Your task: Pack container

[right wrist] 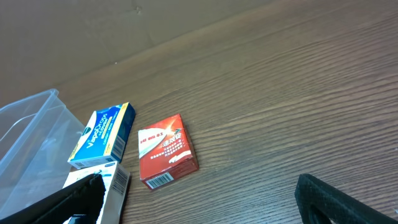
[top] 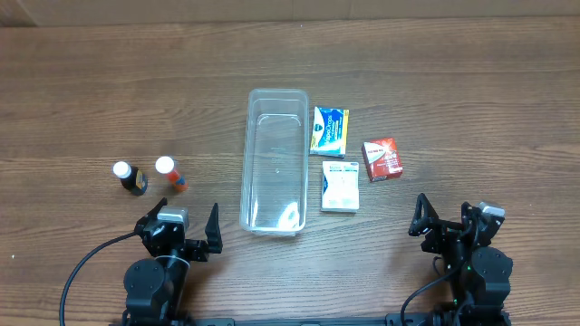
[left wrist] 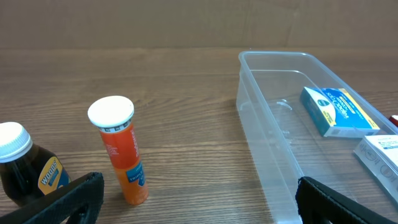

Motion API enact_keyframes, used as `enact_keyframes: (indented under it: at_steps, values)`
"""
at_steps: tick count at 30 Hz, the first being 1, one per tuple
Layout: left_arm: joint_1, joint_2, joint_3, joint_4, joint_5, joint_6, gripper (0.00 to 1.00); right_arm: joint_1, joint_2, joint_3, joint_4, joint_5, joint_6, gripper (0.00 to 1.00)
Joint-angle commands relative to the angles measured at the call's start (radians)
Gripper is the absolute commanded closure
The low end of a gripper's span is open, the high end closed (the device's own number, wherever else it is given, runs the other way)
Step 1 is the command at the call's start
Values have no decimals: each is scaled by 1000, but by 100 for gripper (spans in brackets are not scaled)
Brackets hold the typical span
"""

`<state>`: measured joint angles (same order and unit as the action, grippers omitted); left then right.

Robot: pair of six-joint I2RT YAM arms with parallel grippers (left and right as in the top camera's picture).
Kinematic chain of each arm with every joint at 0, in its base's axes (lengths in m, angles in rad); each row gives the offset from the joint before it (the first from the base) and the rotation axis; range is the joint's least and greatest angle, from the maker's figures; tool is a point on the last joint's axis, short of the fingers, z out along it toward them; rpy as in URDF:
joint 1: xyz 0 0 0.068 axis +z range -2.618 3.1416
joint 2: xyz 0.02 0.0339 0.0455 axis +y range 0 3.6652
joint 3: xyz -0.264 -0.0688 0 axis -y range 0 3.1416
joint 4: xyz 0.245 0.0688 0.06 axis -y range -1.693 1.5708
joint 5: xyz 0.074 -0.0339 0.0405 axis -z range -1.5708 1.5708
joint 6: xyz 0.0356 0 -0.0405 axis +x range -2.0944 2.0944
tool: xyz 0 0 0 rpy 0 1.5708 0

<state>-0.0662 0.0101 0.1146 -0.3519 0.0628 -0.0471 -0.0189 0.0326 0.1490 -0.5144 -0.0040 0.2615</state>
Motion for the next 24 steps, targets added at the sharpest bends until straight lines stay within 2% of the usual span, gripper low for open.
enact_keyframes:
  at_steps: [1, 3, 6, 9, 12, 16, 18, 21, 24]
  values:
    - [-6, -5, -9, 1, -14, 25, 0, -3, -11, -4, -12, -15, 1, 0]
    - [-6, -5, -9, 1, -14, 25, 0, -3, -11, -4, 5, -78, 2, 0]
    - [-6, -5, -9, 1, -14, 25, 0, -3, -11, 5, 121, -294, 1, 0]
    - [-6, -5, -9, 1, -14, 25, 0, -3, 20, 132, 134, -331, 5, 0]
    - [-6, -5, -9, 1, -14, 25, 0, -3, 254, 426, 21, -330, 4, 0]
    - [-6, -5, -9, 1, -14, 25, 0, -3, 817, 1054, -361, -402, 0, 0]
    - [-6, -5, -9, 1, -14, 25, 0, -2, 1039, 1269, -410, -537, -7, 0]
    - [-6, -5, -9, 1, -14, 25, 0, 59, 1249, 1410, -411, -530, -5, 0]
    - [-6, -5, -9, 1, -14, 25, 0, 243, 1528, 1503, -450, -215, 89, 0]
